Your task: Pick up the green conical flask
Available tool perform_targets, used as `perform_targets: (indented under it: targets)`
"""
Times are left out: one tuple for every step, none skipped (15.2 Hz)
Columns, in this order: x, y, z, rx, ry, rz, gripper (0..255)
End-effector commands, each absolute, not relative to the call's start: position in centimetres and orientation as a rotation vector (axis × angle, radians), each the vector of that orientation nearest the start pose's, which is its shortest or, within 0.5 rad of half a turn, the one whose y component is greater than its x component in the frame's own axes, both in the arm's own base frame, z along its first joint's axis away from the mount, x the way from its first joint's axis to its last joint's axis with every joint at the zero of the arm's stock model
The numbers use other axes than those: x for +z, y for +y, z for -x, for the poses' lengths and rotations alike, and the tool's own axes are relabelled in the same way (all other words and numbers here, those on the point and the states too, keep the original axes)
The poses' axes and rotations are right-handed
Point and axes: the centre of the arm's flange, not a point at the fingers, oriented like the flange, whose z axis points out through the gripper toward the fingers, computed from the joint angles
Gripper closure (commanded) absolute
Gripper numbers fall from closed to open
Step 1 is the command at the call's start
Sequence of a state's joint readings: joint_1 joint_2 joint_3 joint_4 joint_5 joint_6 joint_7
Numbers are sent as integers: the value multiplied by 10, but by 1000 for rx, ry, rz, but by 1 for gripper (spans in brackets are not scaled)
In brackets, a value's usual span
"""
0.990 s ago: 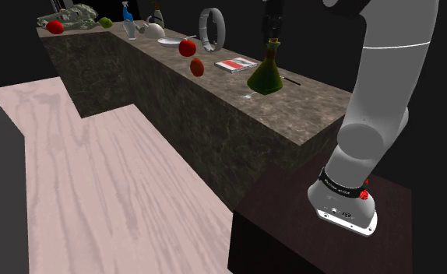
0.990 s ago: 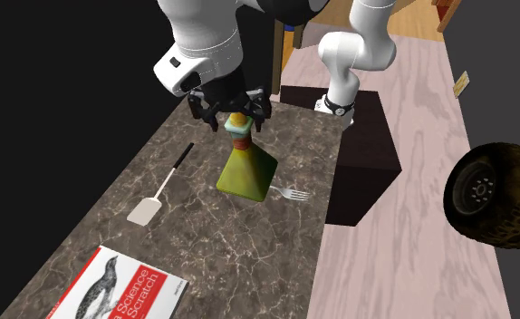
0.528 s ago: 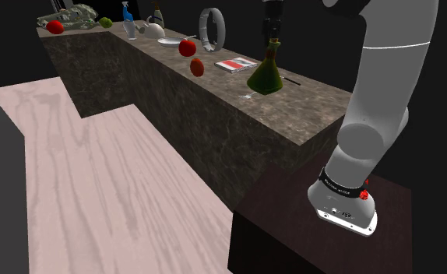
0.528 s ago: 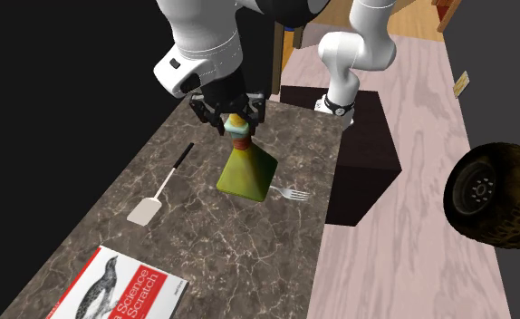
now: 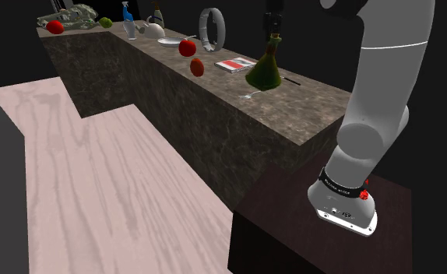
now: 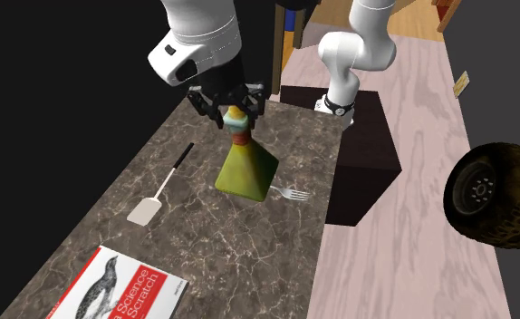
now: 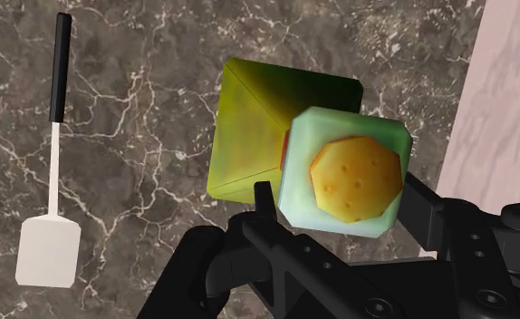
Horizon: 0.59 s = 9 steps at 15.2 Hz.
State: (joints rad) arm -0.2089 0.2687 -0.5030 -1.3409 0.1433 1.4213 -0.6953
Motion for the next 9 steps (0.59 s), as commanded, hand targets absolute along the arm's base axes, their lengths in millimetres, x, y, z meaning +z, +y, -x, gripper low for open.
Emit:
perform_targets:
  targets:
    - [590, -352, -498, 165, 1, 3026, 255]
    - [596, -352, -498, 165, 1, 3026, 255]
    - [601, -352, -498, 165, 1, 3026, 255]
    - [606, -352, -498, 165, 1, 3026, 255]
    - [611, -352, -498, 165, 1, 3026, 255]
    - [617, -352, -498, 165, 1, 3026, 255]
    - [622, -352, -498, 165, 1, 3026, 255]
    - [627, -352, -498, 165, 1, 3026, 255]
    - [633, -352, -498, 165, 1, 3026, 255]
